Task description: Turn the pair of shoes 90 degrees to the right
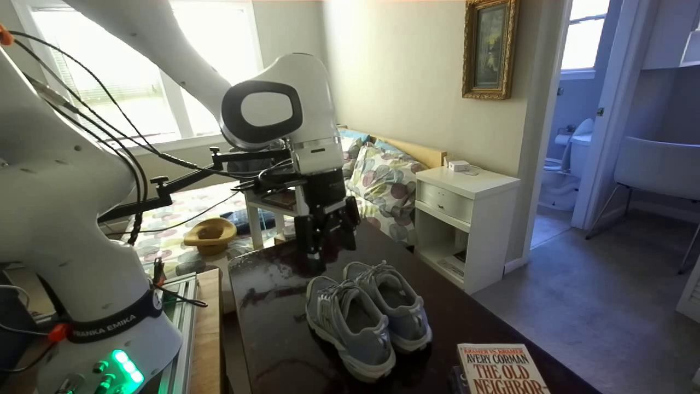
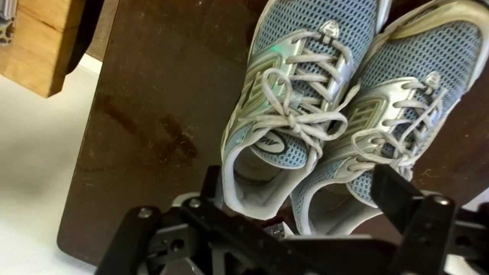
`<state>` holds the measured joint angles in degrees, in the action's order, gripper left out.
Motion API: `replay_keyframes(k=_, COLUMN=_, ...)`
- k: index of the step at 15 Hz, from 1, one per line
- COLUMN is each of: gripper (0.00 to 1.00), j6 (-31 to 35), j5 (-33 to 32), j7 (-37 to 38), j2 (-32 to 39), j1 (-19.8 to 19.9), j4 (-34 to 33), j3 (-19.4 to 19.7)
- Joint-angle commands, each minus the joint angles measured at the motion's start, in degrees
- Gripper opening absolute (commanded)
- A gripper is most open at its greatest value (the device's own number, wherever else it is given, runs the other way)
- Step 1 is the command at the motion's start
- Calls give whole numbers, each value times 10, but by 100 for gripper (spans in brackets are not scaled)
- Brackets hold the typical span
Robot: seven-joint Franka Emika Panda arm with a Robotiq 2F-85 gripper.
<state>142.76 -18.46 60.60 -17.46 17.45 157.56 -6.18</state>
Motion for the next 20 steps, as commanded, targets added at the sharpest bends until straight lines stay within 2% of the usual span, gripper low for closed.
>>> replay_keyframes(k=1, gripper=100, j6=34, j5=-68, j7=40, j2=25, j1=21, j4=-1, j3=14)
replay_keyframes(k=8, gripper=100, j6=124, j5=-102, j7=114, j2=80, j1=34, j4=-1, j3=53)
replay_keyframes(k=20, gripper=100, j6=254, j5=-122, j7=146, j2=175, j1=14, j4=-22, j3=125)
